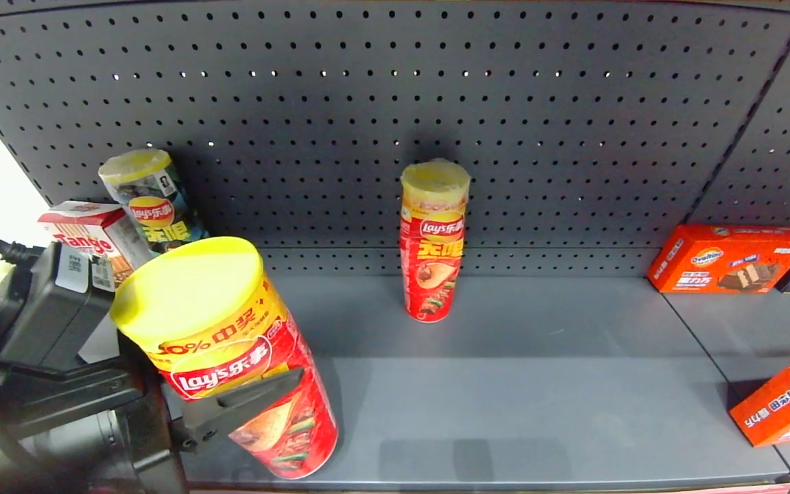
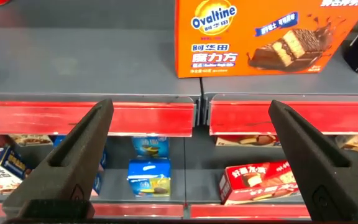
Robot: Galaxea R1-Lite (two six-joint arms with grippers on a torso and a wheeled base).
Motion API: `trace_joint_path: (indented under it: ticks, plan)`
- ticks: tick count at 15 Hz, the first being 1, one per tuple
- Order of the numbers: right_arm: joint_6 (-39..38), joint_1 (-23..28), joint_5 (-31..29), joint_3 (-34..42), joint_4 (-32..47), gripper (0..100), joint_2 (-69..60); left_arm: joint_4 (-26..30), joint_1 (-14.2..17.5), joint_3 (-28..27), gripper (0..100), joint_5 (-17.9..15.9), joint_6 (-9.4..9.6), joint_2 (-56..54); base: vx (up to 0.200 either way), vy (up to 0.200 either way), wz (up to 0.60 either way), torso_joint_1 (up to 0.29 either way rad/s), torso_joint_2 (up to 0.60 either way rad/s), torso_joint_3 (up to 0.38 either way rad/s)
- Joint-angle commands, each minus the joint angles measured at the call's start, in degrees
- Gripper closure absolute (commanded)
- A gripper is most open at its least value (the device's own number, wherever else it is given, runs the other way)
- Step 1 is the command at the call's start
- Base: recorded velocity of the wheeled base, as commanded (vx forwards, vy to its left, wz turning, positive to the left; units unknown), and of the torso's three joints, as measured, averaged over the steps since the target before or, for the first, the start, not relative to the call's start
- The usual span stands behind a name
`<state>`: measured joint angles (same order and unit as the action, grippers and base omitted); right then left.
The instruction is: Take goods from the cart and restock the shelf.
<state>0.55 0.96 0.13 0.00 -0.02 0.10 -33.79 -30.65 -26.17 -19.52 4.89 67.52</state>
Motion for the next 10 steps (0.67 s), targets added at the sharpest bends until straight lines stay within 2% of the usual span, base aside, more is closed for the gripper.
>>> trace_joint_path:
  ticks: [1,2,3,4,5,9,10]
  plan:
    - [0.1,0.0,0.1,0.0,0.0,0,0.1,0.0,0.1,-0.5,100,0.5,-0.05,-0.1,0.0,0.0,0.0,0.0,0.0,0.0]
    - [0.5,-0.8,0.9,-0.1,0.0,0,0.8,0.0,0.5,-0.9,100,1.0,-0.05,-0.2,0.0,0.0,0.0,0.0,0.0,0.0]
    - [-0.5,-1.1,2.9,-5.1,-0.1,0,2.9,0.4,0.8,-2.1,100,1.0,-0.14,-0.2,0.0,0.0,0.0,0.0,0.0,0.0]
    - [-6.0,-1.4,4.7,-14.3,0.0,0,11.9,0.5,0.9,-2.6,100,1.0,-0.23,-0.2,0.0,0.0,0.0,0.0,0.0,0.0]
    - [-8.6,-1.5,5.1,-17.4,-0.2,0,17.6,0.4,1.3,-3.4,100,0.7,-0.32,0.2,0.0,0.0,0.0,0.0,0.0,0.0]
    - [-3.1,-3.2,6.5,-20.3,0.6,0,19.2,0.3,1.4,-4.3,100,0.4,-0.14,0.4,0.0,0.0,0.0,0.0,0.0,0.0]
    - [1.1,-7.3,7.6,-25.7,-0.2,0,28.6,0.2,1.5,-3.7,100,-0.4,-0.41,0.4,0.0,0.0,0.0,0.0,0.0,0.0]
